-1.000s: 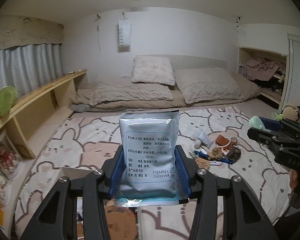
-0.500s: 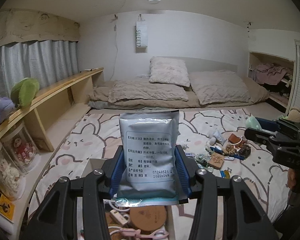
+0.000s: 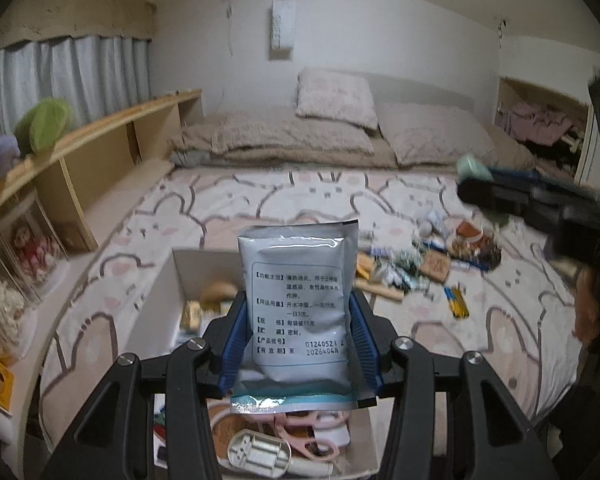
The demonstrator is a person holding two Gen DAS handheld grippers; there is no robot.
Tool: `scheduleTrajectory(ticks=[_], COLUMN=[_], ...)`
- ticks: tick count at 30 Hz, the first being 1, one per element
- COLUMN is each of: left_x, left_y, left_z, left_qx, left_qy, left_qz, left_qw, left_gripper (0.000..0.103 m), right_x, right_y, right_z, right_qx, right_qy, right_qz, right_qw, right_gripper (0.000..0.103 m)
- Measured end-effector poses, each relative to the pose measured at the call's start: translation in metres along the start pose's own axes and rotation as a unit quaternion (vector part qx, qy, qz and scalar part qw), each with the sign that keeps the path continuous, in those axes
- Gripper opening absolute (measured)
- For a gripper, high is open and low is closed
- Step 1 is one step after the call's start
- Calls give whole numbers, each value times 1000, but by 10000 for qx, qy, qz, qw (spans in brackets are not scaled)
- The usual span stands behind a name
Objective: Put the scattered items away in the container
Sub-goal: 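Carry the sachet and tape measure over the white box with both grippers, then open the left gripper to drop the sachet while the right gripper releases the tape measure into the box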
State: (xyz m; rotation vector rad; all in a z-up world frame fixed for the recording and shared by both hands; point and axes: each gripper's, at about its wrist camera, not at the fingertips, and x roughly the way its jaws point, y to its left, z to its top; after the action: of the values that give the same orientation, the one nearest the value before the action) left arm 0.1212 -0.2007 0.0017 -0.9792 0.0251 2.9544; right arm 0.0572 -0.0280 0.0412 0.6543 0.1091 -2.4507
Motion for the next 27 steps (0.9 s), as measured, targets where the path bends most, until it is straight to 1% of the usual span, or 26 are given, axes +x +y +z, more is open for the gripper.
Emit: scheduleTrajectory(ticks=[7,13,26,27], left_x=[24,43,69,70], left_y=[-2,-8,-16,-16], left_z=[-32,-54,-83,-84], left_qx=[-42,-26,80,91], left_qy=[475,814,1231,1252], left_qz=[-87,-114,-158,-147], left_qw=[9988,9966,9922,9920], left_gripper=[49,49,49,51], right_x=[13,23,52,55], right_y=[12,19,29,29], right_z=[-4,-5,-10,-10], right_qx=[24,23,125,141], right_qy=[105,171,395,419], right_qz=[172,228,342,354], right_qw=[9998,9996,9986,9984], right_gripper=[51,51,51,51])
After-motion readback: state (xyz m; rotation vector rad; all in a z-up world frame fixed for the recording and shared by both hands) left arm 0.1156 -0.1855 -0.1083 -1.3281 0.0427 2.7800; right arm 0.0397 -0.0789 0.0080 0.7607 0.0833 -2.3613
